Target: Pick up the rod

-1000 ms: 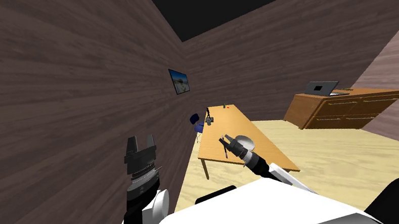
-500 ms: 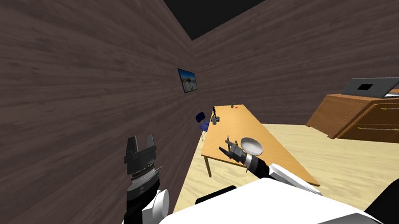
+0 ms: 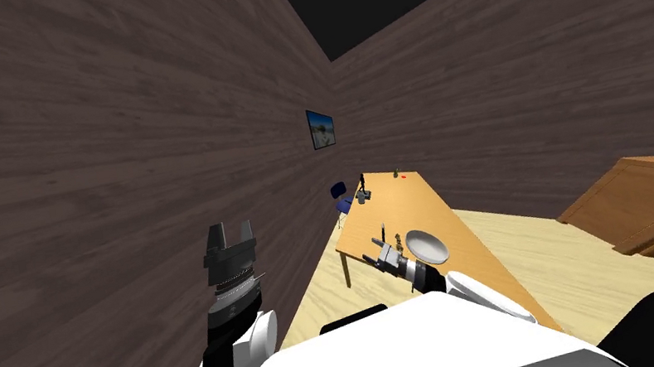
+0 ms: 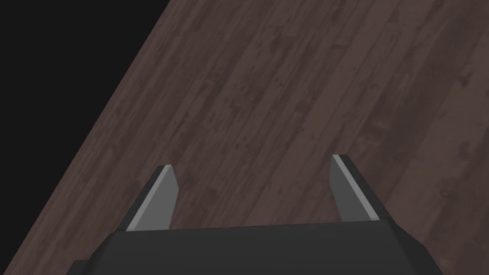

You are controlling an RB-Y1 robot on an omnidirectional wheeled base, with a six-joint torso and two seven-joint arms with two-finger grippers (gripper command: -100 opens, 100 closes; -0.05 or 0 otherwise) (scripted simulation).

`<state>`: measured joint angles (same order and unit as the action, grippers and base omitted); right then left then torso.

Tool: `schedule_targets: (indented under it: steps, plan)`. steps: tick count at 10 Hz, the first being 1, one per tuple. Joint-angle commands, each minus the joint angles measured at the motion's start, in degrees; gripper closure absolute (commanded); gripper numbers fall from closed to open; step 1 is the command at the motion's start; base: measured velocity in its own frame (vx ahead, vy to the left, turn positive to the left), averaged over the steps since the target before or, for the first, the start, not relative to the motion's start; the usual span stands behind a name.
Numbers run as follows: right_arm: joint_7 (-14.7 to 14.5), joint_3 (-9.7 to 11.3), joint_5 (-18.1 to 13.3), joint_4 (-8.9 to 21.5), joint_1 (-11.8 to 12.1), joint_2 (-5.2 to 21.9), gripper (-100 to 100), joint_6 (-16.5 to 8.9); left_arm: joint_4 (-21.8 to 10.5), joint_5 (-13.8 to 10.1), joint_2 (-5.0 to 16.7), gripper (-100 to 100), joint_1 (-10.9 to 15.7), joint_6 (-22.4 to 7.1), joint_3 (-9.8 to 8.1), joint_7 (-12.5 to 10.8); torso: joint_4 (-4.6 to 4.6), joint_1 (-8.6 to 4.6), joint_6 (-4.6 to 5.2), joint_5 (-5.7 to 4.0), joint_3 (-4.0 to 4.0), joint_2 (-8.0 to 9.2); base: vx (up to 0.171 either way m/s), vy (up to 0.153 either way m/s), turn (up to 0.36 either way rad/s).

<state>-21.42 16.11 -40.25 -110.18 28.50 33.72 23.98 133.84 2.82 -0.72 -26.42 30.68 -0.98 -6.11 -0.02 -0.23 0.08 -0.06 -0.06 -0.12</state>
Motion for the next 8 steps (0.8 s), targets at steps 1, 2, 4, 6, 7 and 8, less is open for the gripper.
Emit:
schedule_targets:
  steps: [1, 2, 4, 6, 7, 8]
  plan:
    - [-1.4, 1.3, -2.9, 2.5, -0.1, 2.1, -100, 0.0, 0.0, 0.0, 0.0, 0, 0.0, 0.0, 0.00, 0.0, 0.00, 0.00, 0.00, 0.00, 0.00, 0.00, -0.019, -0.038, 0.322]
    - [-1.4, 1.3, -3.8, 2.5, -0.1, 2.1, -100, 0.0, 0.0, 0.0, 0.0, 0, 0.0, 0.0, 0.01, 0.0, 0.00, -0.01, -0.06, -0.01, -0.01, -0.01, -0.010, -0.035, 0.193]
    - [-2.3, 2.4, -6.9, 4.3, -0.2, 4.3, -100, -0.4, 0.0, 0.0, 0.0, 0, 0.0, 0.0, 0.01, 0.0, -0.01, 0.01, -0.06, 0.00, -0.03, -0.05, -0.012, -0.030, 0.265]
    - [-3.1, 3.6, -10.0, 6.2, -0.3, 6.4, -100, -0.7, 0.0, 0.0, 0.0, 0, 0.0, 0.0, 0.00, 0.0, -0.01, -0.01, -0.05, 0.00, -0.03, -0.06, -0.011, -0.033, 0.277]
    - [-3.8, 4.7, -12.0, 8.1, -0.4, 8.5, -100, -1.1, 0.0, 0.0, 0.0, 0, 0.0, 0.0, 0.00, 0.0, -0.01, 0.00, 0.01, 0.00, -0.04, -0.06, -0.013, -0.031, 0.304]
    - [-3.8, 4.7, -13.0, 8.1, -0.4, 8.5, -100, -1.1, 0.0, 0.0, 0.0, 0, 0.0, 0.0, 0.00, 0.0, -0.01, 0.00, -0.03, 0.00, -0.03, -0.05, -0.008, -0.027, 0.178]
